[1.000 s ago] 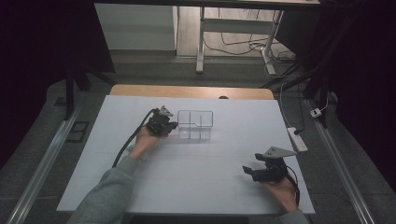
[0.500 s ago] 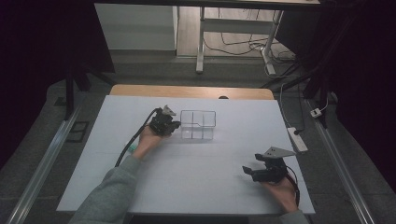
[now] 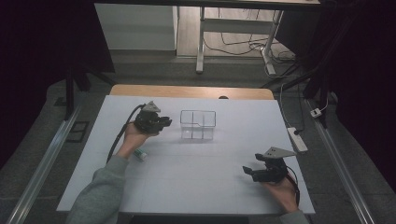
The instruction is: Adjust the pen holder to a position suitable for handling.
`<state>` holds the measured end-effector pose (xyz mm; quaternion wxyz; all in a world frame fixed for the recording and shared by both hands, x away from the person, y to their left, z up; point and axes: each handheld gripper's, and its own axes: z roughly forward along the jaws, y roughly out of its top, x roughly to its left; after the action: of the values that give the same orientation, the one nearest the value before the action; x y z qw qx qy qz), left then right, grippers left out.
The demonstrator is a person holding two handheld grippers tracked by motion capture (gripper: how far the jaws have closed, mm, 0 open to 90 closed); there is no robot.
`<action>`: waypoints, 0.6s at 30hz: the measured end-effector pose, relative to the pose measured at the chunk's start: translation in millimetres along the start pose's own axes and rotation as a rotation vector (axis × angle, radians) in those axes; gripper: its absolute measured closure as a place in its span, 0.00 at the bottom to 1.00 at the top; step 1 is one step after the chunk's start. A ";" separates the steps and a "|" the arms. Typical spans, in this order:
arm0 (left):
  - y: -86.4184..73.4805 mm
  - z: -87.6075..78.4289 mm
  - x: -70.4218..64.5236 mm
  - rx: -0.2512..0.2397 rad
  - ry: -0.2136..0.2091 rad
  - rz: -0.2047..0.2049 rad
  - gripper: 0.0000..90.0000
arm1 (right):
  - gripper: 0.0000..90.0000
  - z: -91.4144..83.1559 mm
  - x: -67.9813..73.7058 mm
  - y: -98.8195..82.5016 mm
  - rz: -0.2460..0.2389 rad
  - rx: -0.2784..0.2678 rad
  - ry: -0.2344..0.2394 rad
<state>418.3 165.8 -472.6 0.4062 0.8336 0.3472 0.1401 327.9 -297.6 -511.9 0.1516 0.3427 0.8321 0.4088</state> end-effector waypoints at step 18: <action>-1.8 -50.7 -3.7 0.016 -0.061 0.139 0.51 | 0.23 -5.9 -1.7 0.3 0.030 -0.031 0.019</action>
<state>388.6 193.4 -441.8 0.3993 0.8627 0.2769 0.1398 326.1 -302.0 -508.0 0.1428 0.3488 0.8220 0.4269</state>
